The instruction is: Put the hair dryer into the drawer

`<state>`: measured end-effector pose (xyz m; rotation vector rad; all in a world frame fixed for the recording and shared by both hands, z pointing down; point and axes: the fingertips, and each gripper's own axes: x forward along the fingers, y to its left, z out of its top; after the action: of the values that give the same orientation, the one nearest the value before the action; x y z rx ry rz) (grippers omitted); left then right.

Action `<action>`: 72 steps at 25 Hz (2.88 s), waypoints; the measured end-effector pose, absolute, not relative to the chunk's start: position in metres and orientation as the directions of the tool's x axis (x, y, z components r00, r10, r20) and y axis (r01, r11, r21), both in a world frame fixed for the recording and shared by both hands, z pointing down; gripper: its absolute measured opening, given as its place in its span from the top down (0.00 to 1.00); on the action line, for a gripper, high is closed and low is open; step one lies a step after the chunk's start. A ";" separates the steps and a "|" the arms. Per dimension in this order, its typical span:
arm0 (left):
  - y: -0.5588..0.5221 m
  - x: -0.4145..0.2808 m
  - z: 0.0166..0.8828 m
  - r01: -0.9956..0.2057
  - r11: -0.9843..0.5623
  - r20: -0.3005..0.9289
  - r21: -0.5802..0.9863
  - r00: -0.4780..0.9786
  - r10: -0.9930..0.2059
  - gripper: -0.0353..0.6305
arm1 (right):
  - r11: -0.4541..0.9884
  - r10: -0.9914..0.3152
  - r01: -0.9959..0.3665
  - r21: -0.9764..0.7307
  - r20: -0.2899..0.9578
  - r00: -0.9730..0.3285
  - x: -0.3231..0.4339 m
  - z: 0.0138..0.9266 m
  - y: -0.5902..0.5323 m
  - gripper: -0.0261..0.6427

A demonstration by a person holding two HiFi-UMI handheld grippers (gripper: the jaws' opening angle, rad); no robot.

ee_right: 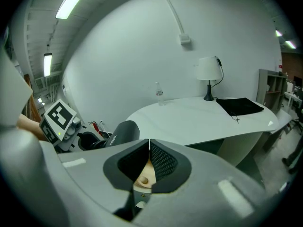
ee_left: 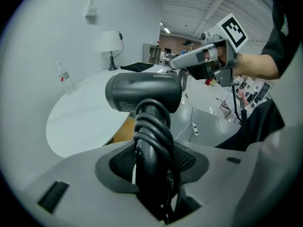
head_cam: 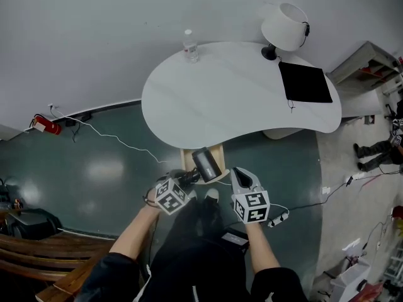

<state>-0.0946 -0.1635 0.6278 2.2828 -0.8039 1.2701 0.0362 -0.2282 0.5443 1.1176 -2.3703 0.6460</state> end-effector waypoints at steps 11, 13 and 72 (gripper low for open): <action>-0.175 -0.087 0.649 -0.594 -0.802 0.875 0.063 0.420 -0.242 0.64 | 0.519 -0.577 -0.817 -0.249 0.603 -0.550 0.047 0.574 -0.220 0.95; -0.176 -0.087 0.651 -0.581 -0.812 0.876 0.058 0.419 -0.237 0.64 | 0.513 -0.577 -0.820 -0.252 0.607 -0.547 0.046 0.576 -0.218 0.95; -0.208 -0.075 0.791 -0.324 -0.946 0.953 0.028 0.293 -0.072 0.64 | 0.421 -0.540 -0.866 -0.270 0.692 -0.479 0.056 0.648 -0.185 0.95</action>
<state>-0.0745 -0.2080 0.7915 2.3444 -0.3652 1.7102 0.0558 -0.1853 0.6483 1.1865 -2.1693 0.8434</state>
